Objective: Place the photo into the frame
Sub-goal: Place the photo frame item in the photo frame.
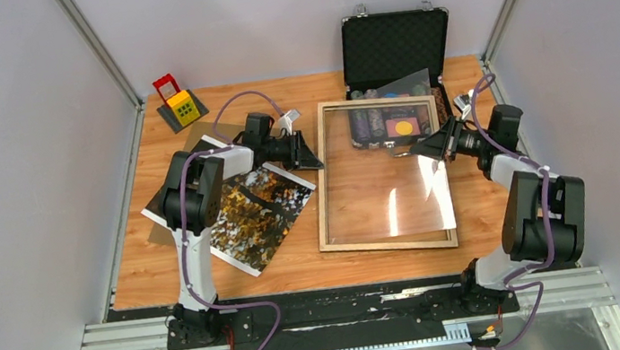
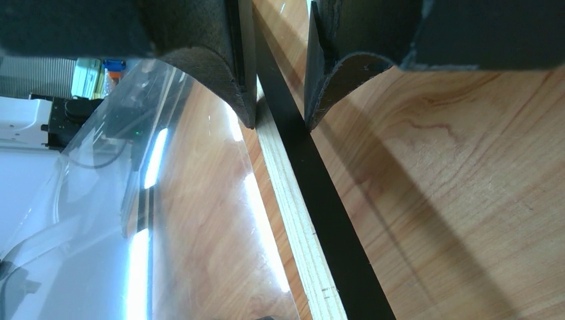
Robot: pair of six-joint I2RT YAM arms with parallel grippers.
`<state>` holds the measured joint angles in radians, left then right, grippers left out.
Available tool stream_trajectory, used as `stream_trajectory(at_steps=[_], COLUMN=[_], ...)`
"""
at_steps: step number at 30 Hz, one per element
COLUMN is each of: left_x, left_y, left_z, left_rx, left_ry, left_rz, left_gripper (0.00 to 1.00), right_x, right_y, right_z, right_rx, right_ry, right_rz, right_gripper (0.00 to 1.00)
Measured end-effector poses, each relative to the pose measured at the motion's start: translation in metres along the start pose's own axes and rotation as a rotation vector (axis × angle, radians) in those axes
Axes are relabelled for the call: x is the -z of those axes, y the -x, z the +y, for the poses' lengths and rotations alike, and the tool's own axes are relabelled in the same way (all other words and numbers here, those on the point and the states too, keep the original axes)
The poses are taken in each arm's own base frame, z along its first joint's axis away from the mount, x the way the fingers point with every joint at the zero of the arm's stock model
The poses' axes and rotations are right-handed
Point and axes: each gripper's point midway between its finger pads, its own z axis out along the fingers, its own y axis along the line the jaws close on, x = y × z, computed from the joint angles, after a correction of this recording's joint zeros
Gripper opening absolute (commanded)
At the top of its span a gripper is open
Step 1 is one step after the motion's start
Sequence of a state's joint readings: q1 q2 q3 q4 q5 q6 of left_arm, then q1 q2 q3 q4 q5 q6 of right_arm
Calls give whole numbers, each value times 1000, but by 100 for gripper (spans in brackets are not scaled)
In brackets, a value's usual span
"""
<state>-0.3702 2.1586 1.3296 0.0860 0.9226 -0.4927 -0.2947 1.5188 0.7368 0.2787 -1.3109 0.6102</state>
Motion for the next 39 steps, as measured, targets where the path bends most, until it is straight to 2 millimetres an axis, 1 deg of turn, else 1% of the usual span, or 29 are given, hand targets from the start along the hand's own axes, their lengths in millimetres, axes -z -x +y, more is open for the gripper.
stream_trajectory(at_steps=[29, 32, 39], left_x=[0, 0, 1], left_y=[0, 0, -1], left_z=[0, 0, 0], left_rx=[3, 2, 7], left_ry=[1, 1, 3], left_rz=[3, 3, 5], left_gripper=[0, 0, 0], right_x=[-1, -3, -6], right_y=[1, 1, -1], right_z=[8, 5, -8], right_rx=[21, 10, -42], right_ry=[21, 22, 9], right_rz=[6, 8, 13], right_gripper=[0, 0, 0])
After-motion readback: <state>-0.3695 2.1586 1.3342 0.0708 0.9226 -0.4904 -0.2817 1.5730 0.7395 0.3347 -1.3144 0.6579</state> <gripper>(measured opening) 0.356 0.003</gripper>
